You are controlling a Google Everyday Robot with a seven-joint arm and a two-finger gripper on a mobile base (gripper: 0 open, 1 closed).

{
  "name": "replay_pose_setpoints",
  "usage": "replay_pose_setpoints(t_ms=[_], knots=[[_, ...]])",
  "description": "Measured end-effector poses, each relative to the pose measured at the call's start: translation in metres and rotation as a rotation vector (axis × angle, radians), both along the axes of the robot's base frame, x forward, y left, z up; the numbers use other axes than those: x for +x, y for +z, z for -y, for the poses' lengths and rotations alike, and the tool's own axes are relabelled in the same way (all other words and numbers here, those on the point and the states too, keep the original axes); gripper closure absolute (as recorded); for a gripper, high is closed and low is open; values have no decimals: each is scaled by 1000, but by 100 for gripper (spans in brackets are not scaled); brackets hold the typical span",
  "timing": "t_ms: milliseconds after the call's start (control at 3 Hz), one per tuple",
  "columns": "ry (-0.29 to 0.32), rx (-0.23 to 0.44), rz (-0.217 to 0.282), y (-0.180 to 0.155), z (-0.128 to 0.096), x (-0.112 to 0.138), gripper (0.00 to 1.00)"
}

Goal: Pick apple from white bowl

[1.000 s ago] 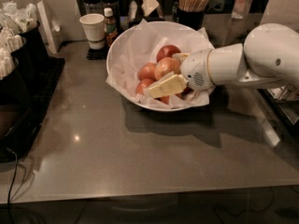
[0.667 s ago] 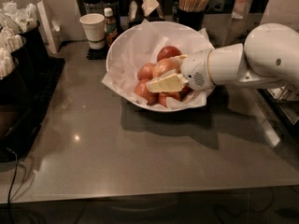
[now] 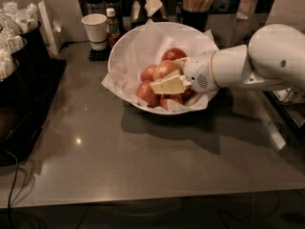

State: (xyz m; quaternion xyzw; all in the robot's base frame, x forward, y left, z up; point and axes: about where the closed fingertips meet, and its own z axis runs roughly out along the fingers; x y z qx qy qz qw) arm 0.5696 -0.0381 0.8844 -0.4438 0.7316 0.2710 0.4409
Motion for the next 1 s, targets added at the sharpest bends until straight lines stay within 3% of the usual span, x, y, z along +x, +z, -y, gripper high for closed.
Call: replay_pose_setpoints(t_ms=[333, 667, 1000], knots=[[55, 84, 40, 21, -5, -10, 100], [127, 180, 137, 70, -3, -42, 100], [135, 234, 198, 102, 8, -75, 100]])
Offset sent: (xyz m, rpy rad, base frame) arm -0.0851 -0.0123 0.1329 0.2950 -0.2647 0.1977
